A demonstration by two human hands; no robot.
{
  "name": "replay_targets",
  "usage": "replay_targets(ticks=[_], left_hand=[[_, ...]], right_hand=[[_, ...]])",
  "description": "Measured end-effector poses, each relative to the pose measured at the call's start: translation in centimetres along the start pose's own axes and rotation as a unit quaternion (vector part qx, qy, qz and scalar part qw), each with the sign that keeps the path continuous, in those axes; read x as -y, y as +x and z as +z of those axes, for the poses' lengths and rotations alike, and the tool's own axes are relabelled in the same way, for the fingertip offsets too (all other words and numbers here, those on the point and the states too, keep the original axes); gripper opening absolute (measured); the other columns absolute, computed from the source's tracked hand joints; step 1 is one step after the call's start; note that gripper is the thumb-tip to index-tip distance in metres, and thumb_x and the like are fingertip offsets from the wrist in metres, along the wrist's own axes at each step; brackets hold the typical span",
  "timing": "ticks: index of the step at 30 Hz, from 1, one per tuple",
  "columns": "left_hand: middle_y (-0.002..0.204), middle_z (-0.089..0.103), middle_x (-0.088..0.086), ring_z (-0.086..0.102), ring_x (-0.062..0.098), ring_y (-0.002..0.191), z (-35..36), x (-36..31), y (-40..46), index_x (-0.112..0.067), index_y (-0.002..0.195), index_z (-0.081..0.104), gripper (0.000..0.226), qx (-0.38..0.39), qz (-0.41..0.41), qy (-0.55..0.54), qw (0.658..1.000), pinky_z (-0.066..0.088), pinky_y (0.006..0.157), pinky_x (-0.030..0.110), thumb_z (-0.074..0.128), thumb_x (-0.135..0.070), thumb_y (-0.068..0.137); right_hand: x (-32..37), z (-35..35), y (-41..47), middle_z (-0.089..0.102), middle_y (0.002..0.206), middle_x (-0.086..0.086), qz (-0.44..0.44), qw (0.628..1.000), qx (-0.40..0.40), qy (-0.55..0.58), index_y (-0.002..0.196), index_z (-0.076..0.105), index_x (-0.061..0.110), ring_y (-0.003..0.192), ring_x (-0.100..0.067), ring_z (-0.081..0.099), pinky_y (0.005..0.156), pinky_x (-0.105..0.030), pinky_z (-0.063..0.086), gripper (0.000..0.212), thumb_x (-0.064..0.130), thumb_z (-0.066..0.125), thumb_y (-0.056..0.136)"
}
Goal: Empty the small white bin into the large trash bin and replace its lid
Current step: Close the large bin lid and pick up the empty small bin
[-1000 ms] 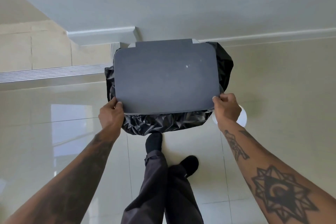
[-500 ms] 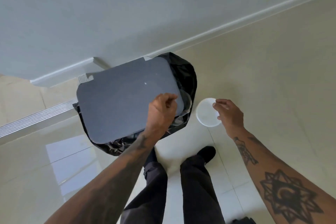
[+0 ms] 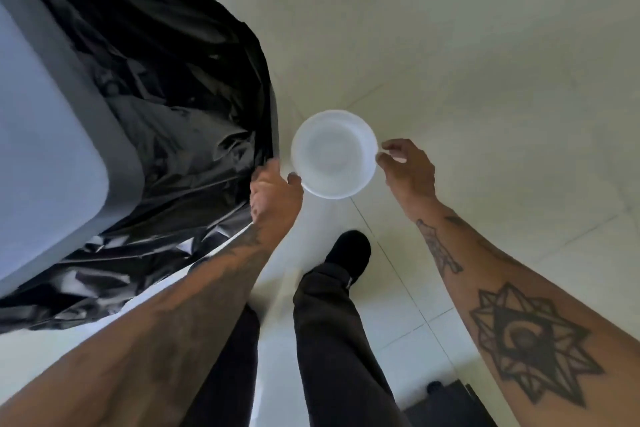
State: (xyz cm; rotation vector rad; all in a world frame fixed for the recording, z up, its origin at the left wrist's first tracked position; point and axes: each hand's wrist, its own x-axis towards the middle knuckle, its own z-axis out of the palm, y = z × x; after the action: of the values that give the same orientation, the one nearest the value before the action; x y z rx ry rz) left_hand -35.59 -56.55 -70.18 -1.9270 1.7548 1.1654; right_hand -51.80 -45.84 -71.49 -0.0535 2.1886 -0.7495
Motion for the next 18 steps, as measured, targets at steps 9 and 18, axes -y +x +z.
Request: replay_targets(ticks=[9, 18], left_hand=[[0.078, 0.057, -0.015, 0.062, 0.023, 0.097, 2.5, 0.6, 3.8, -0.025, 0.117, 0.061, 0.036, -0.029, 0.075, -0.069, 0.994, 0.055, 0.074, 0.032, 0.049, -0.005, 0.09], [0.092, 0.064, 0.003, 0.066, 0.031, 0.087, -8.7, -4.6, -6.4, -0.021, 0.115, 0.066, 0.031, 0.043, 0.166, -0.099, 0.98, 0.061, 0.076, 0.04, 0.053, -0.003, 0.092]], right_hand=[[-2.2, 2.6, 2.2, 0.062, 0.117, -0.009, -0.042, 0.999, -0.019, -0.024, 0.102, 0.072, 0.01, 0.104, -0.016, 0.056, 0.086, -0.025, 0.047, 0.032, -0.003, 0.05, 0.084], [6.8, -6.2, -9.7, 0.064, 0.11, -0.001, -0.029, 0.997, -0.065, 0.032, 0.096, 0.075, 0.016, 0.095, -0.021, 0.064, 0.076, -0.025, 0.05, 0.034, -0.005, 0.051, 0.083]])
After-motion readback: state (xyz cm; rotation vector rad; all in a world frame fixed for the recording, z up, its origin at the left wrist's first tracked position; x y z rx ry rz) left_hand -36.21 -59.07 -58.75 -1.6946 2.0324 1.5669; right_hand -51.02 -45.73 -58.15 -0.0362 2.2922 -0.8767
